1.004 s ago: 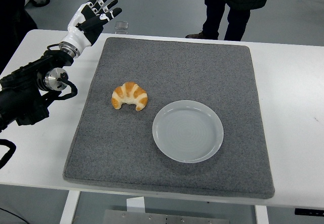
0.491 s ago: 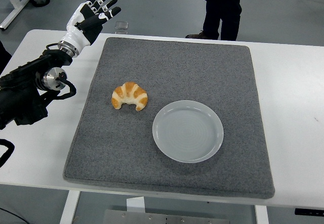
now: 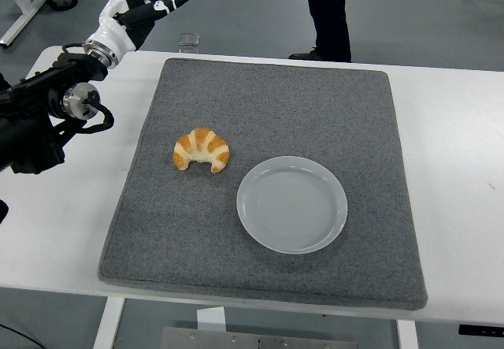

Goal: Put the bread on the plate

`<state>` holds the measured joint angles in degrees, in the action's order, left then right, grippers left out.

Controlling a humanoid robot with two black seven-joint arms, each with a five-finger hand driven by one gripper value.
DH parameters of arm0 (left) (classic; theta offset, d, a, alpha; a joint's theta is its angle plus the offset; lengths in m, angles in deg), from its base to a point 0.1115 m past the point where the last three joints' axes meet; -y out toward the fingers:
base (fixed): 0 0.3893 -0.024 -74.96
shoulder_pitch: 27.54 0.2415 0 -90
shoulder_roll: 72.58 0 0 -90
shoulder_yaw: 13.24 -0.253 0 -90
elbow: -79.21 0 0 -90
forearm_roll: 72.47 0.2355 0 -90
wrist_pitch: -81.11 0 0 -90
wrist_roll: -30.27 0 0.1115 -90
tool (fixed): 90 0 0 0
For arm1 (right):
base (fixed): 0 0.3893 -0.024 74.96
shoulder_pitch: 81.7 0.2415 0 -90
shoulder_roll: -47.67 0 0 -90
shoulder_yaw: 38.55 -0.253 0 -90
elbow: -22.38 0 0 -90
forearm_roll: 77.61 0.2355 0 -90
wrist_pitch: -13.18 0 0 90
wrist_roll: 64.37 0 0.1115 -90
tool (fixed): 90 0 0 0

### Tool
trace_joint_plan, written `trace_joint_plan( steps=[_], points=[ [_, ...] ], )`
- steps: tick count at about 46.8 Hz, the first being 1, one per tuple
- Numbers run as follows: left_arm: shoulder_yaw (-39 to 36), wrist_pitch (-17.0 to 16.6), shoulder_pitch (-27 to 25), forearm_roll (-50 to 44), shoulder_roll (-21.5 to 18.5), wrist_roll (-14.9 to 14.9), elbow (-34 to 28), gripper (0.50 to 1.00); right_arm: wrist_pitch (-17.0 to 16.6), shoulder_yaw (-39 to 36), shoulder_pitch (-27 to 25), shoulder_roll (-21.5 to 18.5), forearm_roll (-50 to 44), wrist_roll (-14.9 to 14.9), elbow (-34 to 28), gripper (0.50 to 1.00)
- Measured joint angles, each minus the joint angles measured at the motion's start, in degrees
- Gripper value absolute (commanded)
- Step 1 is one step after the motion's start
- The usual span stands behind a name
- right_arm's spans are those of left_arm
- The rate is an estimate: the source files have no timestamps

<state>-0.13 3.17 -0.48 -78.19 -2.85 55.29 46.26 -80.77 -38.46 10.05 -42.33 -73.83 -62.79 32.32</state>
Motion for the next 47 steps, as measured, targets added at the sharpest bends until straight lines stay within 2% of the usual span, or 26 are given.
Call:
trace_joint_plan(
  steps=[4,7,14,20,25,29,35,47],
  points=[
    [-6.3,-4.8,-3.6,0.0,-3.3,-4.8,-7.3,0.984,0.0,0.0,0.0,0.0,0.0,0.0,0.0,0.952],
    [-9.7,-8.2,-6.4,-0.1,-6.5,-6.4,-14.1,0.984,0.0,0.0,0.0,0.0,0.0,0.0,0.0,0.952],
    [-17.7,-14.7,-14.5,-0.1,-13.5,-7.3,-30.8,0.984,0.0,0.0,0.0,0.0,0.0,0.0,0.0,0.952],
    [-33.8,-16.7,-28.0,0.1,-15.8,-7.3,-41.0,0.986,0.0,0.0,0.0,0.0,0.0,0.0,0.0,0.952],
    [-45.6,-16.9,-36.2,0.5,-15.4,-7.4,-44.8,0.984,-0.1,0.0,0.0,0.0,0.0,0.0,0.0,0.952],
    [-49.9,-17.0,-38.9,2.9,-15.2,-7.4,-46.0,0.984,-0.1,0.0,0.0,0.0,0.0,0.0,0.0,0.952],
    [-52.1,-17.4,-39.5,10.4,-15.3,-7.4,-46.6,0.984,-0.1,0.0,0.0,0.0,0.0,0.0,0.0,0.952],
    [-56.8,-22.0,-39.4,21.2,-15.6,-7.3,-48.4,0.984,-0.2,0.0,0.0,0.0,0.0,0.0,0.0,0.952]
  ],
)
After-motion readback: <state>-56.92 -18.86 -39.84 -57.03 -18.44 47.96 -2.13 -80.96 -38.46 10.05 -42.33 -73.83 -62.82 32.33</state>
